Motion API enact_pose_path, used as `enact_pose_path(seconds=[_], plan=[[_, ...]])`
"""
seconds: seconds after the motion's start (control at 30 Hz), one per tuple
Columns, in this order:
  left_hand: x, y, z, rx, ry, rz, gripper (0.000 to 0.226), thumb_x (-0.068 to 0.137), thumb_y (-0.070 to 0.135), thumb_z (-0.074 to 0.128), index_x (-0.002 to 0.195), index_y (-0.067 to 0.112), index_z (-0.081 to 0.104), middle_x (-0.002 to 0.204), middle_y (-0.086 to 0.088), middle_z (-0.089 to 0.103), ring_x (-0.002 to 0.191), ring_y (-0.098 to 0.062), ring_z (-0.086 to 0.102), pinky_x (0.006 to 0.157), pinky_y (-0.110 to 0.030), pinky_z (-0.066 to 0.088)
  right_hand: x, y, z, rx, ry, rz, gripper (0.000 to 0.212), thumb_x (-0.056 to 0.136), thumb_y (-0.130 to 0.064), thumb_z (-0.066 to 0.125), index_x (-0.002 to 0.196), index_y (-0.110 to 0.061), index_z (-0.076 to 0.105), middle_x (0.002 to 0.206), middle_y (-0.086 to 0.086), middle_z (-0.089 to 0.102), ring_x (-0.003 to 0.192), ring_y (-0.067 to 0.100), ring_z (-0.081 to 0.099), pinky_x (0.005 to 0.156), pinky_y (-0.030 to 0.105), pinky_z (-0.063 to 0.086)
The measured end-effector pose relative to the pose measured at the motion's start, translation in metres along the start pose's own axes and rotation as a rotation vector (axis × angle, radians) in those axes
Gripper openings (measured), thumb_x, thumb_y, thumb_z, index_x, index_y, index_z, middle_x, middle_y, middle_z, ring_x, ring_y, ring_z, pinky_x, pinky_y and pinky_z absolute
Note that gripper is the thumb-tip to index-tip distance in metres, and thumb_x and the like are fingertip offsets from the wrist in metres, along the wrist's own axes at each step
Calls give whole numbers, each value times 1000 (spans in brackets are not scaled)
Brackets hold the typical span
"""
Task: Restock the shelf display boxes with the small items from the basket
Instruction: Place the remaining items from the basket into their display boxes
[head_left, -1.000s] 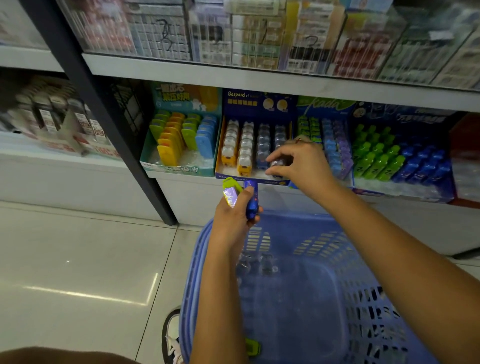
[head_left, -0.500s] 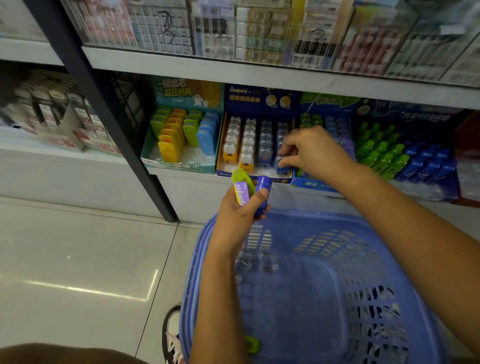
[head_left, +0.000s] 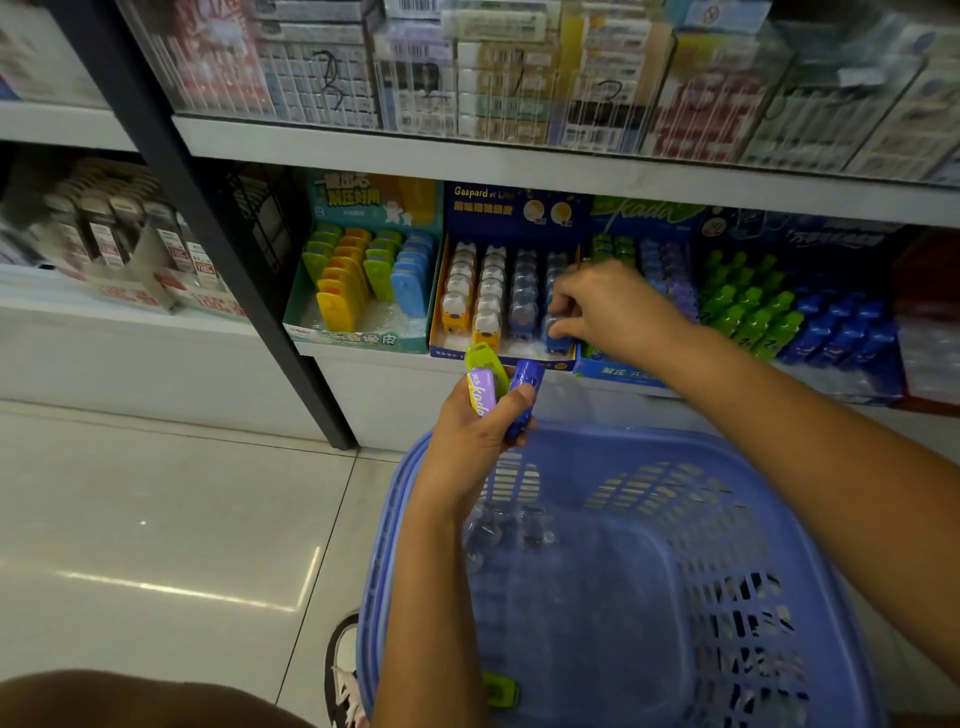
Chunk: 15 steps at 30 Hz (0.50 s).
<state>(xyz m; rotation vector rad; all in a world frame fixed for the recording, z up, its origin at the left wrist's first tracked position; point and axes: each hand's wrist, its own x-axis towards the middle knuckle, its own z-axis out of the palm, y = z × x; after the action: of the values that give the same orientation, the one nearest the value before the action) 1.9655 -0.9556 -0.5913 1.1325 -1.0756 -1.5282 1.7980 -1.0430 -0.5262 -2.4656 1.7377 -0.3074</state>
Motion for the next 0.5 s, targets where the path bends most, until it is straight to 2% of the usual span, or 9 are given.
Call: enact_pose_path(seconds=[0.2, 0.5], plan=[[-1, 2, 0, 25, 5, 13, 13, 92, 20, 60, 94, 9, 53, 78, -7, 60, 61, -8, 60, 56, -20, 49, -4, 5, 5, 129, 57, 27, 20, 78, -19, 75, 93, -7, 69, 97, 10, 67, 84, 21, 62, 80, 36, 53], [3, 1, 3, 33, -2, -3, 19, 92, 20, 60, 98, 4, 51, 76, -11, 58, 58, -9, 58, 56, -21, 48, -6, 10, 7, 137, 38, 10, 17, 80, -19, 73, 90, -10, 63, 97, 8, 64, 84, 21, 60, 78, 40, 52]])
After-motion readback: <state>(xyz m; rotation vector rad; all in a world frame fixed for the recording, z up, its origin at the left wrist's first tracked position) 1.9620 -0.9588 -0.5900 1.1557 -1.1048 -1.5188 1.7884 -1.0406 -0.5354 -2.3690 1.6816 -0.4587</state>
